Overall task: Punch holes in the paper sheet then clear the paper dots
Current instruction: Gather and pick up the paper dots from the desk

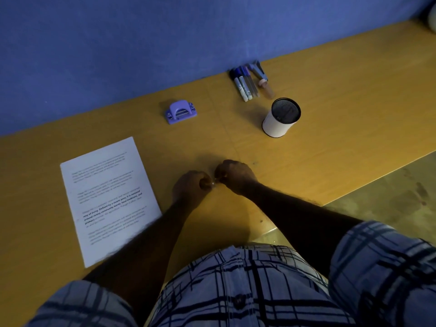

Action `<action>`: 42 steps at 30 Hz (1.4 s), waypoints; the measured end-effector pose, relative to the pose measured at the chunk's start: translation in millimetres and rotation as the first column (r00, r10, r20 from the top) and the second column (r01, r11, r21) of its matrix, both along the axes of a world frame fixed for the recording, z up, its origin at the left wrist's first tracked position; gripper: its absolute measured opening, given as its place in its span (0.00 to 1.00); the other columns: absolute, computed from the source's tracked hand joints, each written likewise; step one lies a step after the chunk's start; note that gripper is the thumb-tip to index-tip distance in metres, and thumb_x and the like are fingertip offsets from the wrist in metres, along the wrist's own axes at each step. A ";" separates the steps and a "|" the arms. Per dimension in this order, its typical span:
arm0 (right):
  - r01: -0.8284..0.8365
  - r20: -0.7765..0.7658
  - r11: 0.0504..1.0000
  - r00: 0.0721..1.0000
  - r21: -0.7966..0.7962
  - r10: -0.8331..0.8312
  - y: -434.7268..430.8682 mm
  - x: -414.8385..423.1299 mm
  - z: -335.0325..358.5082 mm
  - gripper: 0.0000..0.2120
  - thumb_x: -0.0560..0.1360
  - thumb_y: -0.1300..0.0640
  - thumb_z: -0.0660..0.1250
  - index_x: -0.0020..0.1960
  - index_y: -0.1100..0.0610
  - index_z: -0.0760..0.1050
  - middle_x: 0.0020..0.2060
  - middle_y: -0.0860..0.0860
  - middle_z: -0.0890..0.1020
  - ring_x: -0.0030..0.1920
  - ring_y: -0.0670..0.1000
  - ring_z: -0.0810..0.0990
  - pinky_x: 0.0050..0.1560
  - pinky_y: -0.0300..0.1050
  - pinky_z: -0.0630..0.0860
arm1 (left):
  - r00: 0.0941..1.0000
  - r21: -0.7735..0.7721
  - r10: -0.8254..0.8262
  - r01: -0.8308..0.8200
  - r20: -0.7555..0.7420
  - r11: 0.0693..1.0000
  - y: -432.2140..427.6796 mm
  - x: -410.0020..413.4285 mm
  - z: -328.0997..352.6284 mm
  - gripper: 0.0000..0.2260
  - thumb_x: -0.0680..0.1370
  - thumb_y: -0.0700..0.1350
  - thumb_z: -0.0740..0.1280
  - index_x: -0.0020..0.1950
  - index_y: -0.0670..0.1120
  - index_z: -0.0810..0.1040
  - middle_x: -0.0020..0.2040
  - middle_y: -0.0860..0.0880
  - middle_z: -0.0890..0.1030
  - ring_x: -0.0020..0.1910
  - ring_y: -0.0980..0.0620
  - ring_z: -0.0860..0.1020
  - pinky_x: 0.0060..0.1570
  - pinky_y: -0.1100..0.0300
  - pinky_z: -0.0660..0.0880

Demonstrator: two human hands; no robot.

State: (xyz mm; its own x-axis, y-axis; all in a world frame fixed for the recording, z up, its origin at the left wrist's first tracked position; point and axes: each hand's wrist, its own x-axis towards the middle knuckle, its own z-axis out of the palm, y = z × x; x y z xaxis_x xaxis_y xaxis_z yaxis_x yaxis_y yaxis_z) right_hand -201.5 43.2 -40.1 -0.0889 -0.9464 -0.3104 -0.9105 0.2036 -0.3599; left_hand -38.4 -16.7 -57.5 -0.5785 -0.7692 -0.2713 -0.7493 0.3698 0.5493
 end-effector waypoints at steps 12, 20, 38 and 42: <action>-0.100 -0.088 0.993 0.991 0.064 0.105 -13.3 5.4 -6.3 0.09 0.76 0.59 0.64 0.54 0.51 0.78 0.53 0.51 0.77 0.56 0.54 0.76 0.58 0.54 0.68 | 0.996 -0.043 0.020 -0.016 0.092 0.999 -0.8 -13.4 0.4 0.10 0.74 0.56 0.68 0.49 0.54 0.84 0.47 0.54 0.81 0.38 0.56 0.74 0.31 0.63 0.65; -0.058 -0.100 0.993 0.993 0.098 0.068 -6.7 6.6 -13.4 0.10 0.79 0.56 0.60 0.58 0.56 0.74 0.58 0.56 0.76 0.60 0.58 0.74 0.62 0.57 0.65 | 0.983 -0.041 -0.100 0.107 0.151 0.993 -0.4 -16.3 2.1 0.07 0.78 0.51 0.65 0.51 0.50 0.81 0.53 0.49 0.76 0.52 0.46 0.77 0.46 0.52 0.74; 0.535 0.700 0.840 0.566 0.090 -0.436 9.1 -67.9 48.9 0.07 0.81 0.63 0.60 0.47 0.59 0.75 0.40 0.50 0.77 0.39 0.46 0.76 0.32 0.27 0.70 | 0.948 0.421 0.197 -0.077 -0.249 0.904 -31.3 -40.0 38.8 0.05 0.79 0.43 0.66 0.49 0.42 0.80 0.37 0.49 0.79 0.38 0.53 0.77 0.35 0.68 0.71; 0.602 0.651 0.792 0.642 -0.102 -0.405 2.0 -112.8 80.6 0.07 0.79 0.66 0.61 0.45 0.63 0.76 0.38 0.52 0.77 0.39 0.49 0.76 0.40 0.40 0.74 | 0.931 0.399 0.132 0.017 -0.341 0.917 -40.3 -76.0 54.9 0.02 0.78 0.41 0.67 0.46 0.46 0.78 0.36 0.51 0.79 0.39 0.51 0.78 0.42 0.60 0.73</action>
